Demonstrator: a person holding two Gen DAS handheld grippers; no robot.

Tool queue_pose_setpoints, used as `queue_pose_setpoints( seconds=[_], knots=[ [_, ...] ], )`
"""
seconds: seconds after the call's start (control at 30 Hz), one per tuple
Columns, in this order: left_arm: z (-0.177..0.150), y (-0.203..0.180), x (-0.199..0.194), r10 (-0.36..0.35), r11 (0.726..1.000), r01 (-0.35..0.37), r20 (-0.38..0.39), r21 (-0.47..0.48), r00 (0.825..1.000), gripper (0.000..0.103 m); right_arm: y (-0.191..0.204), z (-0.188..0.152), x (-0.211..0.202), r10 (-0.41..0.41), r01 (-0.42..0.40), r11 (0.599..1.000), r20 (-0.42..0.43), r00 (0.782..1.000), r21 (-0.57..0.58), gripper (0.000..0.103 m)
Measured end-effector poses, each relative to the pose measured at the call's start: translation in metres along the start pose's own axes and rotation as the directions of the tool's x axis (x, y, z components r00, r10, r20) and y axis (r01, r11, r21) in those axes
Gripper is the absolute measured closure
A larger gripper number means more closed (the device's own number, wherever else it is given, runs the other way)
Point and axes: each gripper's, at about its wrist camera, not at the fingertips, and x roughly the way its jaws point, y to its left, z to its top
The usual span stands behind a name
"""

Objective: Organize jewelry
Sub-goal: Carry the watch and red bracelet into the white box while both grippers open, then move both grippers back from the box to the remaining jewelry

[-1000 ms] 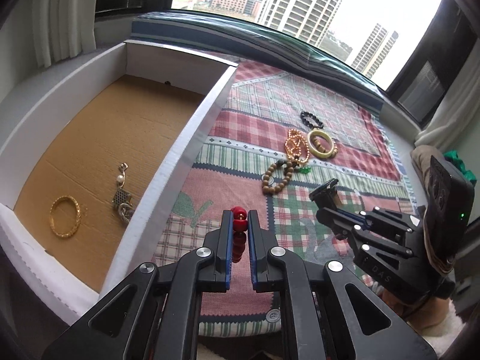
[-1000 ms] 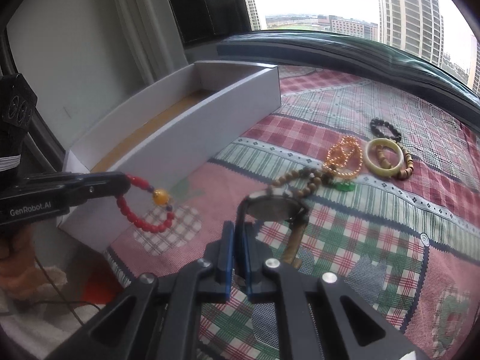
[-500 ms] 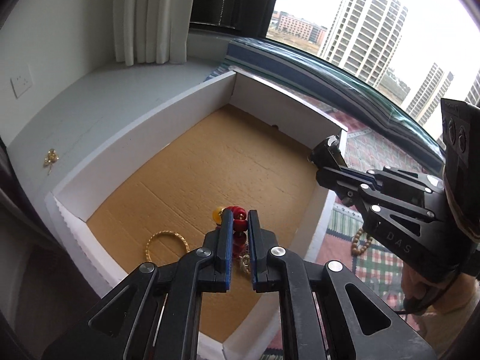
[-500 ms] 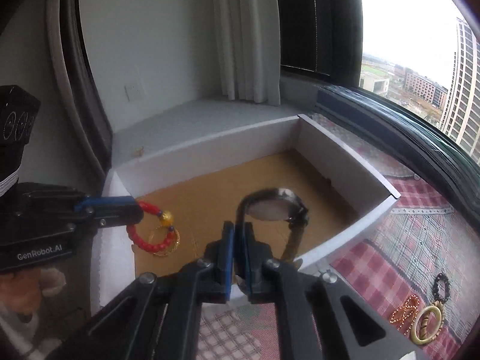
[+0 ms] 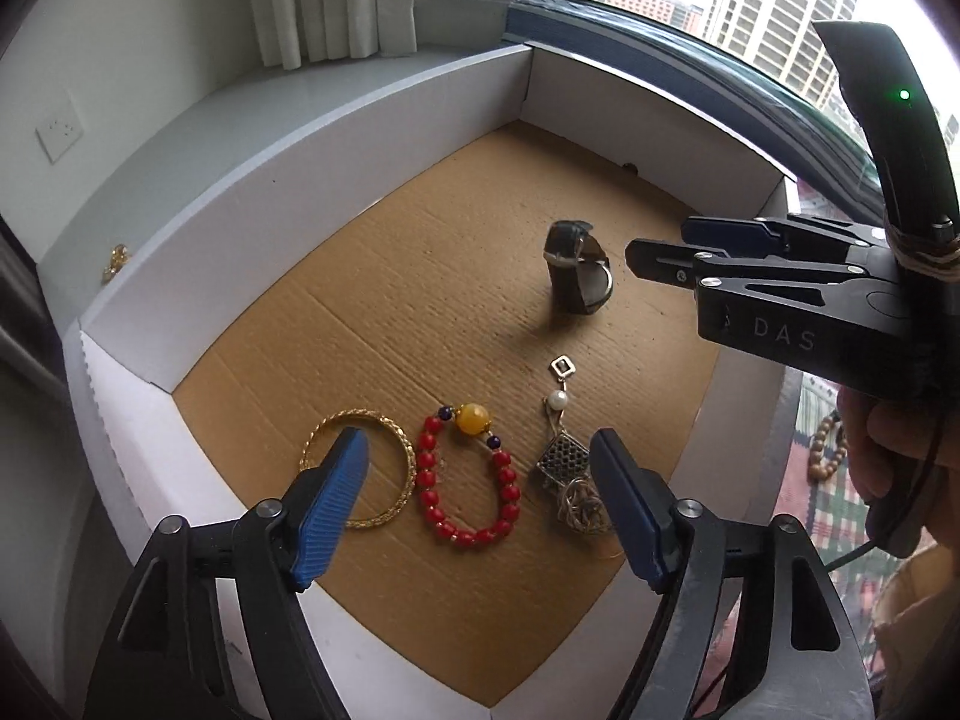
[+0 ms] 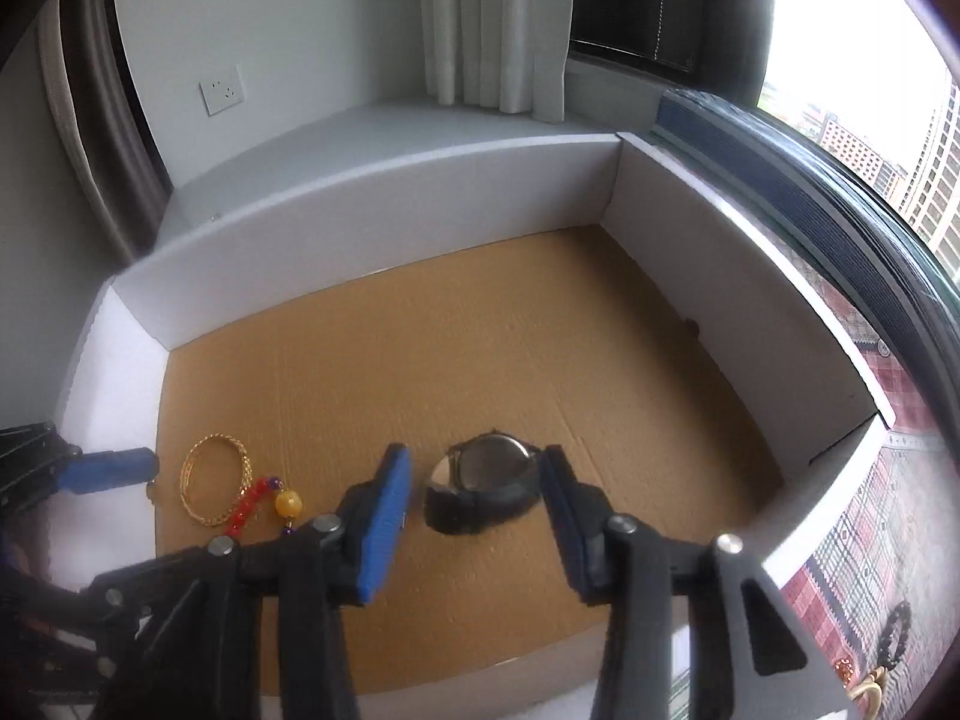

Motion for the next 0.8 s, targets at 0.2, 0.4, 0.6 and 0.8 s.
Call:
queue_pose_setpoints(
  seconds=[0.2, 0.4, 0.6, 0.8],
  knots=[
    [-0.006, -0.002, -0.011, 0.05, 0.999, -0.051, 0.077, 0.011, 0.996, 0.015, 0.0, -0.008, 0.016, -0.01, 0.01, 1.0, -0.04, 0.999, -0.004, 0.056],
    [-0.006, 0.0, -0.005, 0.01, 1.0, -0.01, 0.055, 0.001, 0.998, 0.011, 0.001, -0.02, 0.02, -0.052, 0.049, 0.998, -0.064, 0.997, -0.041, 0.056],
    [-0.013, -0.002, -0.004, -0.016, 1.0, 0.017, 0.026, -0.021, 1.0, 0.011, 0.007, -0.045, 0.011, -0.121, 0.116, 0.985, -0.03, 0.992, -0.125, 0.056],
    [-0.017, -0.016, -0.003, -0.015, 1.0, 0.014, 0.027, 0.024, 1.0, 0.011, -0.003, -0.059, -0.004, -0.087, 0.086, 0.993, -0.019, 0.996, -0.084, 0.056]
  ],
)
